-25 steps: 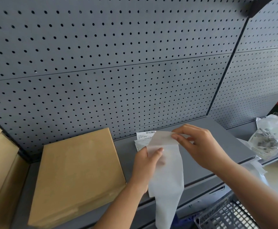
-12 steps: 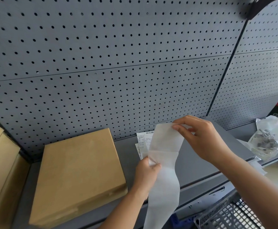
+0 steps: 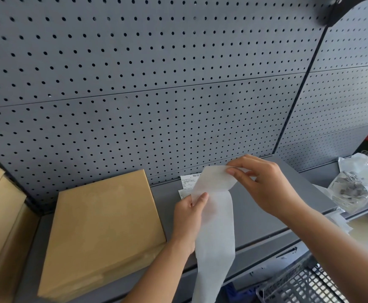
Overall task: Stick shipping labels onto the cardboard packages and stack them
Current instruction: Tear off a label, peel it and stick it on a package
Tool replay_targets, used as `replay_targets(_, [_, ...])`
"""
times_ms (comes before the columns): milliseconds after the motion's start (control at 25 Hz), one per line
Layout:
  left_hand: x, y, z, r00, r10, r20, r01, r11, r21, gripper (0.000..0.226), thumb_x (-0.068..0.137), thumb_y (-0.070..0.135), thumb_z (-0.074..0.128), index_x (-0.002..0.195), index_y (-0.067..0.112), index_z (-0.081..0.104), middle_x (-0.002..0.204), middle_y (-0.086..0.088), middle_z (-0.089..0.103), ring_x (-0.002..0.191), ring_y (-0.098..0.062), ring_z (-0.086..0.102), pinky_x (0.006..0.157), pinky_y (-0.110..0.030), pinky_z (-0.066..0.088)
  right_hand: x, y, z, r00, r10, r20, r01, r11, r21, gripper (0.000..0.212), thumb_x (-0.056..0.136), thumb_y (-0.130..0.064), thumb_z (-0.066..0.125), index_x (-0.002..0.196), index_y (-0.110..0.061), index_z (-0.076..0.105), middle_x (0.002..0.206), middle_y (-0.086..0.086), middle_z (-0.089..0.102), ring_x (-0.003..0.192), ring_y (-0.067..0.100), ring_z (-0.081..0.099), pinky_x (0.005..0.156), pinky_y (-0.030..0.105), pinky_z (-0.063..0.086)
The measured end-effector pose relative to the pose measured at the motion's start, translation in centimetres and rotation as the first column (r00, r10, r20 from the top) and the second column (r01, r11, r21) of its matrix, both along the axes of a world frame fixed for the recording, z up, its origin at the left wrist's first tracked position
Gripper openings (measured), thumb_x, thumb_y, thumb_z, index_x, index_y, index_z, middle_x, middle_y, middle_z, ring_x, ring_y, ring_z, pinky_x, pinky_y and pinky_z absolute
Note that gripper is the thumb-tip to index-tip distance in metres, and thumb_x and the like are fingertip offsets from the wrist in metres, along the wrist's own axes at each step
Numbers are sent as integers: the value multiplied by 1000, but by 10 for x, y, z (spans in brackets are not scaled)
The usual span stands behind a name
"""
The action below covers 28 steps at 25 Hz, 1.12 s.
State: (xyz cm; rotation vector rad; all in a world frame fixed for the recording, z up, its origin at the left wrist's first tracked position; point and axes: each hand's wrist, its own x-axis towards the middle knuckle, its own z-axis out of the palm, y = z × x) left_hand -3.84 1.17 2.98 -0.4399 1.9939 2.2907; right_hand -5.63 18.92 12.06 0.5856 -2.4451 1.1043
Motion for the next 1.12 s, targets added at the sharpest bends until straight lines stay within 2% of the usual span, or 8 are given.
replay_targets(400, [-17, 13, -27, 988, 74, 135, -69, 997, -39, 19, 97, 20, 67, 95, 1, 72, 93, -12, 77, 84, -27, 69, 75, -38, 55, 0, 7, 22, 997, -53, -50, 50, 998, -43, 10, 95, -21, 66, 96, -22, 75, 93, -20, 70, 88, 8, 64, 79, 21, 52])
replay_targets(600, [-16, 8, -24, 980, -105, 169, 130, 982, -140, 40, 92, 51, 63, 83, 12, 66, 88, -7, 72, 79, -22, 66, 69, -31, 49, 0, 7, 23, 997, -51, -62, 47, 996, -72, 10, 95, -20, 66, 96, -22, 75, 90, -23, 68, 88, 8, 65, 79, 28, 55])
replay_targets(760, [-13, -6, -19, 916, -305, 261, 396, 792, -465, 62, 87, 69, 49, 78, 9, 64, 88, -13, 77, 80, -28, 77, 81, -43, 64, 0, 4, 18, 999, -31, -44, 27, 996, -82, 10, 95, -19, 66, 95, -23, 75, 91, -22, 69, 88, 9, 65, 80, 29, 56])
replay_targets(840, [-11, -12, -14, 922, -309, 233, 383, 636, -670, 59, 93, 59, 45, 82, 4, 65, 89, -14, 77, 82, -29, 77, 82, -44, 63, 0, 1, 16, 999, -18, -40, 15, 997, -74, 10, 95, -20, 66, 95, -22, 75, 93, -19, 70, 89, 11, 66, 80, 31, 56])
replay_targets(920, [-8, -20, 3, 950, -273, 154, 293, 596, -748, 53, 99, 48, 42, 85, 2, 65, 85, -14, 77, 81, -31, 75, 81, -44, 61, 0, -4, 14, 999, -1, -42, -2, 998, -70, 10, 94, -20, 66, 94, -22, 76, 93, -18, 70, 88, 11, 66, 80, 31, 57])
replay_targets(960, [-6, -23, 12, 963, -247, 109, 252, 676, -693, 50, 101, 43, 41, 85, 2, 65, 82, -13, 77, 78, -31, 75, 80, -43, 62, 1, -7, 14, 999, 10, -46, -14, 998, -68, 10, 94, -20, 66, 94, -22, 76, 93, -18, 70, 88, 10, 66, 80, 30, 56])
replay_targets(1040, [3, -32, 38, 974, -201, 109, 227, 909, -350, 52, 106, 40, 41, 90, -1, 69, 79, -17, 76, 70, -30, 74, 71, -36, 63, 2, -14, 12, 998, 27, -62, -31, 998, -62, 10, 94, -21, 66, 94, -22, 76, 92, -19, 69, 88, 9, 66, 79, 29, 56])
replay_targets(1120, [13, -45, 60, 972, -201, 123, 205, 979, -15, 65, 107, 49, 41, 101, -7, 72, 87, -23, 78, 75, -31, 77, 70, -36, 64, 4, -23, 11, 995, 40, -89, -46, 997, -63, 11, 93, -23, 65, 94, -21, 76, 92, -17, 69, 87, 10, 66, 78, 30, 56])
